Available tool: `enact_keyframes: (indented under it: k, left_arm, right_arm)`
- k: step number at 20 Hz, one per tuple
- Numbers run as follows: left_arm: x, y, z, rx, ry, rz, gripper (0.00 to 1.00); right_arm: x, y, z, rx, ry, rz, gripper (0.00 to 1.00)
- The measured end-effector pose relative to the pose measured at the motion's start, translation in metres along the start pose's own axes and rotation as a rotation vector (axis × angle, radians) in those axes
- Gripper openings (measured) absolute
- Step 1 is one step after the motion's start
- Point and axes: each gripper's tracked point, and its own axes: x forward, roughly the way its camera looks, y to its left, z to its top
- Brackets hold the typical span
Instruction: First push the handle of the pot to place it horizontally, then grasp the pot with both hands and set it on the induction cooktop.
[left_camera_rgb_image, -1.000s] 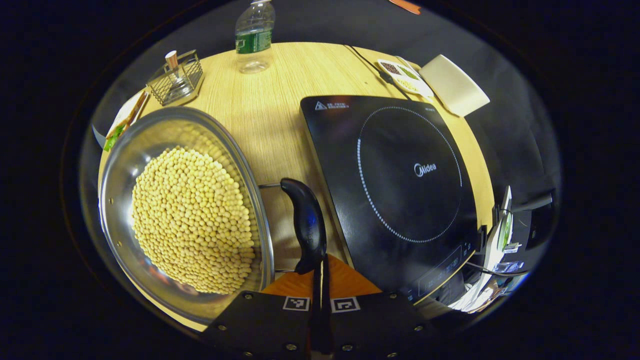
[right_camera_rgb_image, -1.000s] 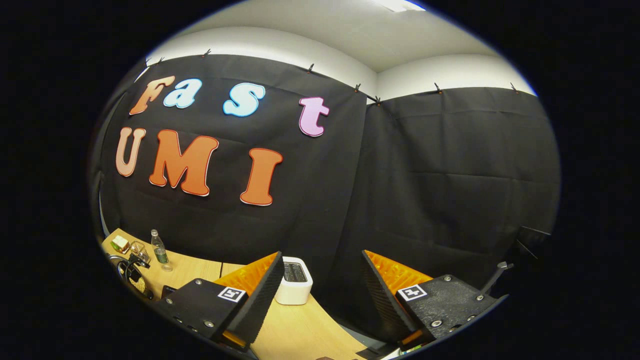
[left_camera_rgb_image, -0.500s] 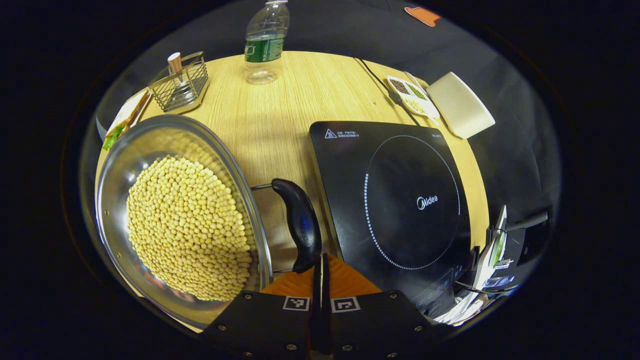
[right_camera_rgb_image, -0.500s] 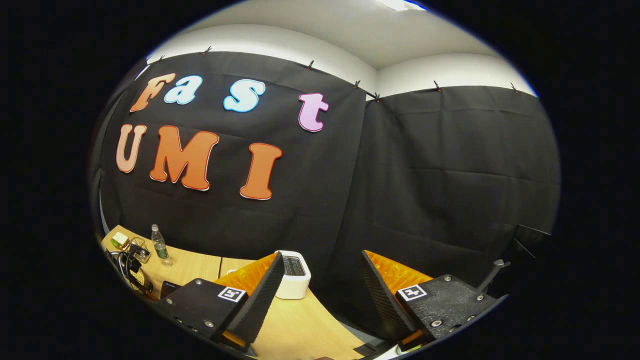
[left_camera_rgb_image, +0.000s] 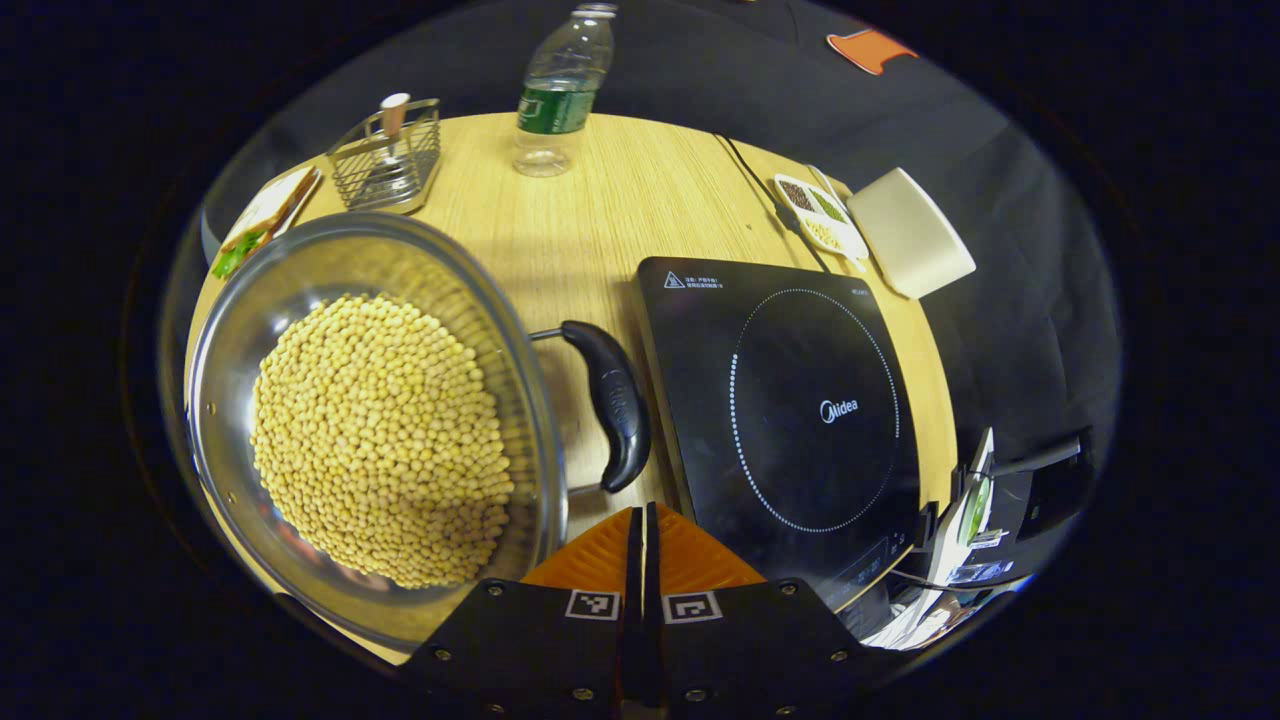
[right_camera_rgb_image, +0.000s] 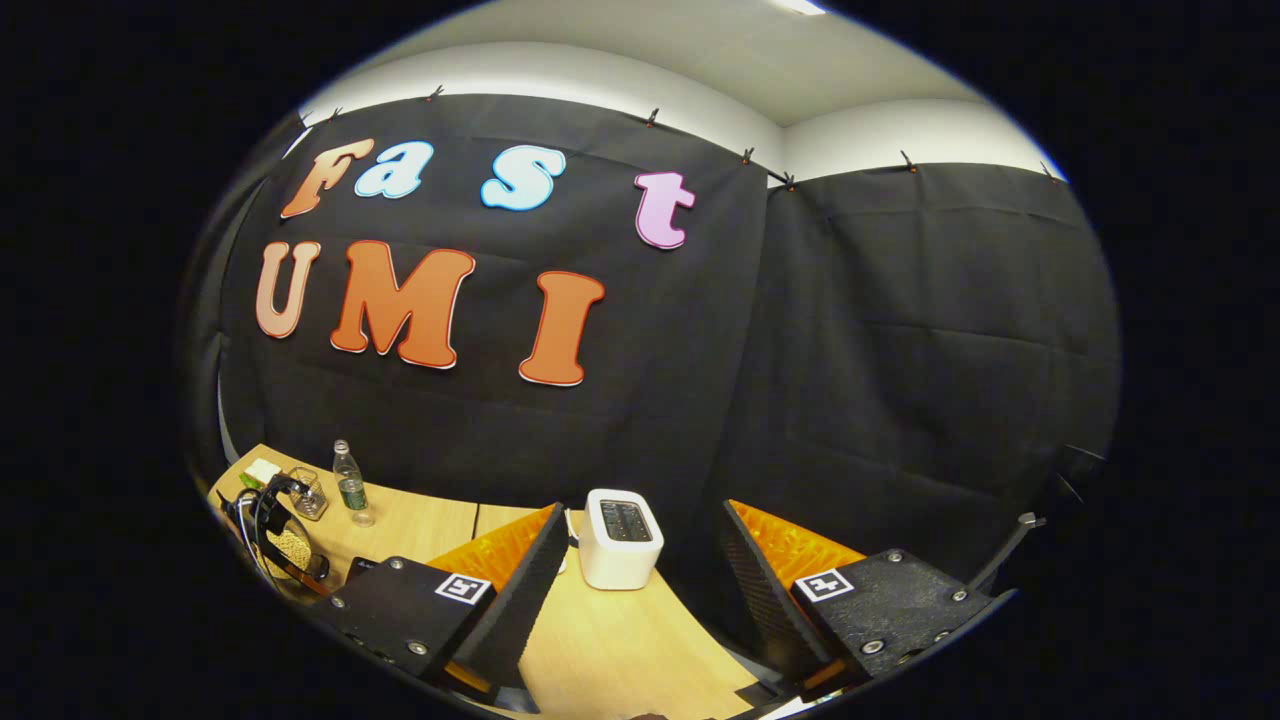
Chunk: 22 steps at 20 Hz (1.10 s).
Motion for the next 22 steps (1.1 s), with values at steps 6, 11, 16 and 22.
enact_keyframes:
  k: [6, 11, 16, 22]
  left_arm:
    - [-0.044, 0.045, 0.004, 0.004, -0.124, 0.106, 0.01]
    - [-0.084, 0.119, 0.009, -0.005, -0.219, 0.304, 0.01]
    - [-0.107, 0.17, 0.019, -0.035, -0.3, 0.448, 0.01]
    - [-0.127, 0.206, 0.029, -0.013, -0.359, 0.442, 0.53]
  right_arm:
    - [0.019, 0.108, -0.007, 0.021, 0.037, 0.209, 0.95]
    - [0.017, 0.213, -0.031, -0.003, 0.12, 0.387, 0.95]
    - [0.003, 0.302, -0.067, -0.033, 0.23, 0.514, 0.95]
    - [-0.022, 0.398, -0.121, -0.081, 0.36, 0.627, 0.95]
